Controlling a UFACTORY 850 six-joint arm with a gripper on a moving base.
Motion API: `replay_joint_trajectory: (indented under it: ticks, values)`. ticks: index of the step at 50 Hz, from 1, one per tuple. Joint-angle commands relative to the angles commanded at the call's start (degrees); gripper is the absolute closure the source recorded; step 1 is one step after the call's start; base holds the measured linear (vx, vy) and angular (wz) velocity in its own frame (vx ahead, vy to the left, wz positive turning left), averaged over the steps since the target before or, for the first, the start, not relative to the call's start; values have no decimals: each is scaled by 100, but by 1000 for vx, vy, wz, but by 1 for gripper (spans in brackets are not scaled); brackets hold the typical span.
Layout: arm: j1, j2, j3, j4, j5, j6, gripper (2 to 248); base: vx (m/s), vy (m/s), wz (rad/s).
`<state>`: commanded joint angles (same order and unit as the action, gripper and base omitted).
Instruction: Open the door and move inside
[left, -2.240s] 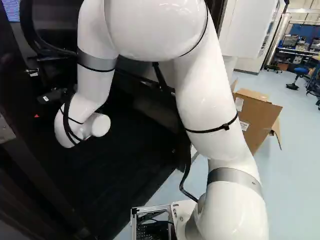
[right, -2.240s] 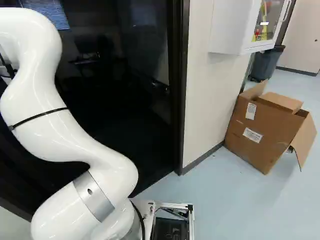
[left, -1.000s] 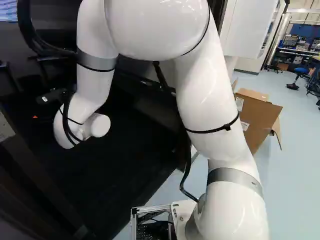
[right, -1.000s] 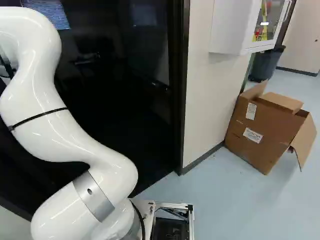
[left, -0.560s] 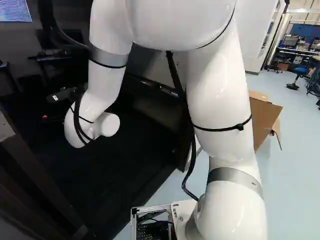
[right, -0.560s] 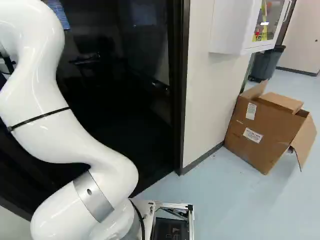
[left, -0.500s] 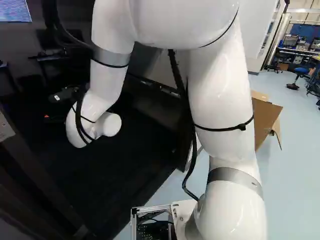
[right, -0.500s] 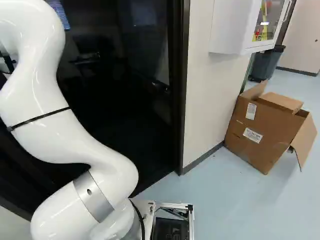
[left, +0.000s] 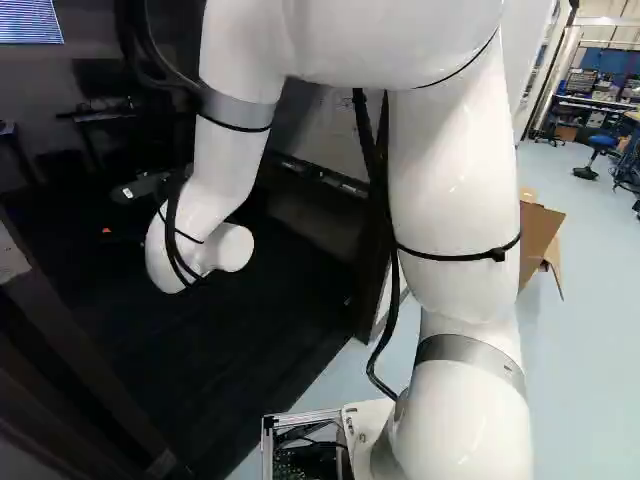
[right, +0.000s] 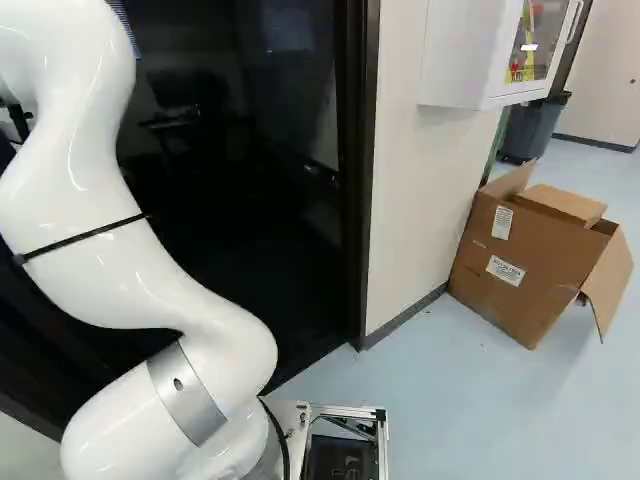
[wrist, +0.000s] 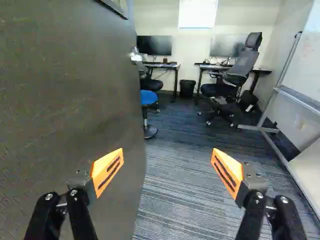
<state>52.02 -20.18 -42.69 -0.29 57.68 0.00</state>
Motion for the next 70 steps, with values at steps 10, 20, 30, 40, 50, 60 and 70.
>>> replay_joint_trajectory:
  ticks: [10,20,30,40,50,60,70]
  values:
    - [-151,105,109,1,-22,0,3,0,0,0]
    - [-366,255,265,2,-54,0,3,0,0,0]
    - [-652,453,472,4,-96,0,3,0,0,0]
    - [-996,693,722,5,-147,0,3,0,0,0]
    - [-1404,977,1017,8,-207,0,3,0,0,0]
    - [-1877,1305,1360,10,-277,0,3,0,0,0]
    - [-2413,1678,1748,13,-356,0,3,0,0,0]
